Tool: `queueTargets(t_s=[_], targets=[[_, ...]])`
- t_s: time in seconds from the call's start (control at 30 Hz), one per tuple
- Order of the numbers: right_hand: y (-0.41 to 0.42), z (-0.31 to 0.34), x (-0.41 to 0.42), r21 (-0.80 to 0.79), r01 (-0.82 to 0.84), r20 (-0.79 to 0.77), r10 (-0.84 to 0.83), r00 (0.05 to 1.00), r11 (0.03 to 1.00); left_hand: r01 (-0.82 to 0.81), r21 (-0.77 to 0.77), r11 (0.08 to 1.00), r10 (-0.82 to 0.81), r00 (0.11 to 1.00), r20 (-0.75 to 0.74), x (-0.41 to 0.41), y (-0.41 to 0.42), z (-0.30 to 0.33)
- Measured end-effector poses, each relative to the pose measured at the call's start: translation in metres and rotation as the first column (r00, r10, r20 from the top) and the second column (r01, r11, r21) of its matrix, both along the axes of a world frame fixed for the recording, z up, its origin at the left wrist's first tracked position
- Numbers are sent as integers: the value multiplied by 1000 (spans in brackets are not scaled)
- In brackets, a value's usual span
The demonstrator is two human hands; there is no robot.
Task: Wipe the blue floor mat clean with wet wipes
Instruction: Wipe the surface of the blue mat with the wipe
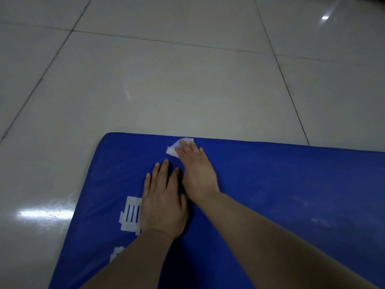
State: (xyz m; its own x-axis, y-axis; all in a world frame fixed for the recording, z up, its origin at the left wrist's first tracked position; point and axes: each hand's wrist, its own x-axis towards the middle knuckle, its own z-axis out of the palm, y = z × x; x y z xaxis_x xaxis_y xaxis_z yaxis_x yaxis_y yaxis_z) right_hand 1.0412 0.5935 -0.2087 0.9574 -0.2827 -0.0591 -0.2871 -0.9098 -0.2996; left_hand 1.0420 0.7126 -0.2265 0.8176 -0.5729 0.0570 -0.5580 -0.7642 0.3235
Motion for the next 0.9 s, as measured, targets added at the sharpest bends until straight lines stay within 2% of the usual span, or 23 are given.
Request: queueTargets(t_s=[0.07, 0.1, 0.2, 0.27, 0.33, 0.4, 0.53, 0.6, 0.63, 0.7, 0.77, 0.8, 0.9], targets=[[-26, -4, -28, -64, 55, 51, -51, 997, 996, -9, -6, 1000, 9, 1000, -3, -1, -1, 2], [-43, -4, -45, -53, 156, 88, -150, 985, 986, -14, -10, 1000, 14, 1000, -4, -1, -1, 3], [-86, 3, -86, -38, 492, 61, -490, 870, 870, -18, -15, 1000, 18, 1000, 3, -1, -2, 3], [-87, 4, -88, -37, 580, 36, -579, 814, 814, -19, -7, 1000, 19, 1000, -3, -1, -2, 3], [-63, -1, -73, -72, 516, 44, -514, 857, 853, -20, -17, 1000, 20, 1000, -14, -2, -2, 3], [-26, -9, -52, -92, 343, 30, -342, 939, 935, -12, -28, 1000, 12, 1000, -19, -1, -2, 2], [18, -1, -27, 134, 105, 20, -109, 994, 985, -5, -34, 999, 4, 1000, -16, 1, 0, -4], [5, -1, -39, 87, 59, 19, -61, 998, 994, -15, -44, 999, 15, 1000, -10, 0, 0, -3], [-9, -4, -52, 54, 66, 17, -67, 998, 996, -19, -44, 999, 19, 1000, -7, 0, 0, -1], [-46, -2, -82, 63, 259, 19, -260, 965, 964, -21, -42, 999, 21, 1000, -3, -1, -2, 1], [-73, 2, -108, 54, 501, 10, -502, 865, 864, -22, -41, 999, 22, 1000, -6, -1, -2, 0], [-76, 4, -114, 42, 567, 1, -567, 823, 823, -24, -41, 999, 24, 1000, -7, -1, -2, 0], [-62, 1, -112, 48, 552, 22, -553, 833, 833, -27, -42, 999, 26, 1000, -11, 0, -2, -2]])
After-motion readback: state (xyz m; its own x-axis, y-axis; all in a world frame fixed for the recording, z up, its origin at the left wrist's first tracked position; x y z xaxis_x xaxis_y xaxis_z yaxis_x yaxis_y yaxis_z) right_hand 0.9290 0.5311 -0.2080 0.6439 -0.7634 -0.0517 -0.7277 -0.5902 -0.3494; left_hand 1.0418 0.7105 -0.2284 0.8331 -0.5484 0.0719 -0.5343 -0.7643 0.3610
